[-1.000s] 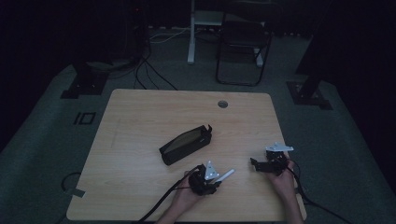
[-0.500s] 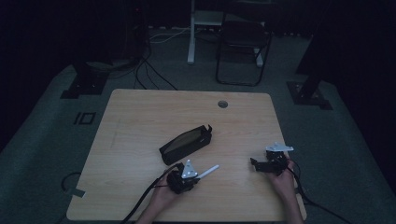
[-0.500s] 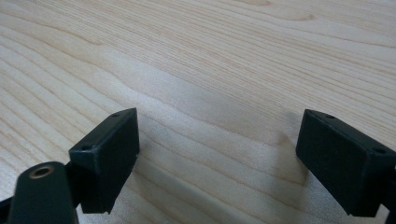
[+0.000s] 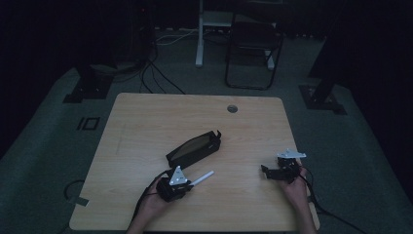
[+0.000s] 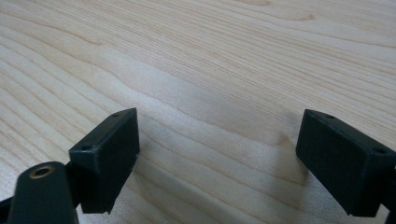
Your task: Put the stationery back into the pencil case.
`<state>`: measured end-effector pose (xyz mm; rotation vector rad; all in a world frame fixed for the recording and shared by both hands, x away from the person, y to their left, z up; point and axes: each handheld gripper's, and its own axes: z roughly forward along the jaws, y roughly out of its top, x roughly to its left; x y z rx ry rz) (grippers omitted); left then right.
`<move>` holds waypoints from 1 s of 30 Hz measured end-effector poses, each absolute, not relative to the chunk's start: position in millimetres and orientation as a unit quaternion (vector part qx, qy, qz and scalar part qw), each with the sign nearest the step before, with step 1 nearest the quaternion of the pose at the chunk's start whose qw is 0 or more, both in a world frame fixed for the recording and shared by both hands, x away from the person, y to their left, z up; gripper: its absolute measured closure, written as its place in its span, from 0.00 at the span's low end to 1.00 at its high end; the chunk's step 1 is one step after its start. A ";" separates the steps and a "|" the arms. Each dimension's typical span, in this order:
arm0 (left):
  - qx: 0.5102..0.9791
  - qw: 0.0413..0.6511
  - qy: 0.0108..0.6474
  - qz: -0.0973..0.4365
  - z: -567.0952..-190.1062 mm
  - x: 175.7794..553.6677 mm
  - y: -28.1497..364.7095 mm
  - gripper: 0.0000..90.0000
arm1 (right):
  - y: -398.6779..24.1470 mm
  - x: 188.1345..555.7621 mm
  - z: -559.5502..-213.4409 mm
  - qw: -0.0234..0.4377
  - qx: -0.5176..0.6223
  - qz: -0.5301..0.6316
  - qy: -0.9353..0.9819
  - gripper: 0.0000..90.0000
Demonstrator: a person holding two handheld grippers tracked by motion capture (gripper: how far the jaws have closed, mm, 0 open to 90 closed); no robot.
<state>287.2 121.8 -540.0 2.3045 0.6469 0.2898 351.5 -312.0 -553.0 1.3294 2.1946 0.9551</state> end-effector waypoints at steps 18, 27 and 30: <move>0.901 0.334 0.245 0.130 -536.4 275.7 141.2 0.88 | -312.0 351.5 -552.9 0.200 0.476 0.342 0.785 0.15; 0.898 0.349 0.235 0.130 -529.4 268.1 142.5 0.88 | -312.0 351.6 -552.9 0.200 0.476 0.342 0.785 0.15; 0.896 0.354 0.233 0.129 -527.3 266.7 143.3 0.88 | -312.0 351.5 -552.9 0.200 0.476 0.342 0.785 0.15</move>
